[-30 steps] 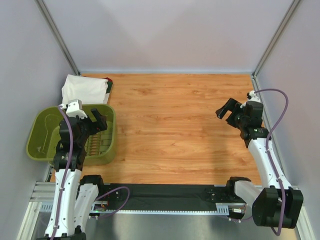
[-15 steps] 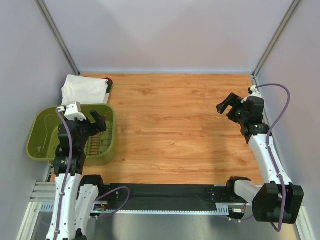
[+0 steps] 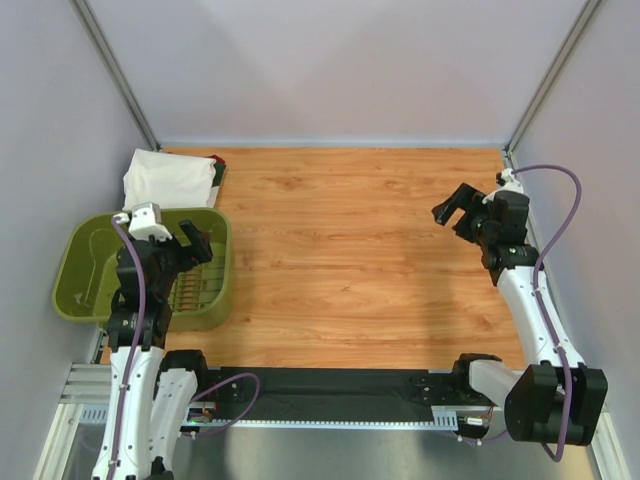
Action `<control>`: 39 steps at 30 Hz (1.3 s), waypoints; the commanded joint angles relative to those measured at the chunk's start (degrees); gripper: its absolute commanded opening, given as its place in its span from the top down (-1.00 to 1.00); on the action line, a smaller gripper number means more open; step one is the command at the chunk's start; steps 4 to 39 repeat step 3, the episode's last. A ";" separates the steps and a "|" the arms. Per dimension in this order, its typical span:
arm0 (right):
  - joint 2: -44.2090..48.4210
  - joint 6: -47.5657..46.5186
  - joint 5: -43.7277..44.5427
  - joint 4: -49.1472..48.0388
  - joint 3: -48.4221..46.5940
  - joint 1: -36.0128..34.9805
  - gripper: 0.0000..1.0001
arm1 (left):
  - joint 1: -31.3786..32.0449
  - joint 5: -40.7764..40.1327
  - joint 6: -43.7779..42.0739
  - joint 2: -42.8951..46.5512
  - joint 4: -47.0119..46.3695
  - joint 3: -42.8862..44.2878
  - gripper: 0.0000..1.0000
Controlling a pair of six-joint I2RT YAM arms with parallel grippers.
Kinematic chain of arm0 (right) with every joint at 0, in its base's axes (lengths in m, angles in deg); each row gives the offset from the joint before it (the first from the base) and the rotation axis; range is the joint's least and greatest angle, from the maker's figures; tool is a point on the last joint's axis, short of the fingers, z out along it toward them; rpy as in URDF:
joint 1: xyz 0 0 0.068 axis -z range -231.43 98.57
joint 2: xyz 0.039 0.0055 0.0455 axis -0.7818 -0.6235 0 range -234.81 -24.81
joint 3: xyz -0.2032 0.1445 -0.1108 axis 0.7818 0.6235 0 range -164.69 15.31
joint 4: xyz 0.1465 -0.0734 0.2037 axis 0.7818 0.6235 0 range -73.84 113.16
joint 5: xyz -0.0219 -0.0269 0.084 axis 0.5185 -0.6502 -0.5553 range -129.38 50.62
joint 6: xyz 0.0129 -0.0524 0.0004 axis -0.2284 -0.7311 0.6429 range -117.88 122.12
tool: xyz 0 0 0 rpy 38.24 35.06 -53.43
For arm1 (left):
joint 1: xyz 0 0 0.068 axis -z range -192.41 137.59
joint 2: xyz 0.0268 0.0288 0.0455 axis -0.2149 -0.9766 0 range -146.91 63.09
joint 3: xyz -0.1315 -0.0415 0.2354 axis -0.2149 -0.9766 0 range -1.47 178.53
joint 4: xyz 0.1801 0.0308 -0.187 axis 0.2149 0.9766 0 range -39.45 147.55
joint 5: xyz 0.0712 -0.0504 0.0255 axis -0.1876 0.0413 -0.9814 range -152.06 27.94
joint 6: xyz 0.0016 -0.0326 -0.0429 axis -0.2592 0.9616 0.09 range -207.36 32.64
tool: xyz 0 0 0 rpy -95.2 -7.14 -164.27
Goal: Fold and stack the t-shirts
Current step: Neatly place the folded tshirt to the corner
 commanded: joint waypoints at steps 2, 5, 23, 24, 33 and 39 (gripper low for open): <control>0.63 -0.07 -0.28 -3.09 -1.85 -0.17 -1.00 | -0.18 -0.62 -0.61 -0.64 -2.23 -0.34 -0.98; 0.45 -0.16 -0.28 -2.39 -2.54 -0.17 -1.00 | -0.18 -0.62 -0.53 -0.72 -2.23 -0.17 -0.98; 0.45 -0.16 -0.28 -2.39 -2.54 -0.17 -1.00 | -0.18 -0.62 -0.53 -0.72 -2.23 -0.17 -0.98; 0.45 -0.16 -0.28 -2.39 -2.54 -0.17 -1.00 | -0.18 -0.62 -0.53 -0.72 -2.23 -0.17 -0.98; 0.45 -0.16 -0.28 -2.39 -2.54 -0.17 -1.00 | -0.18 -0.62 -0.53 -0.72 -2.23 -0.17 -0.98; 0.45 -0.16 -0.28 -2.39 -2.54 -0.17 -1.00 | -0.18 -0.62 -0.53 -0.72 -2.23 -0.17 -0.98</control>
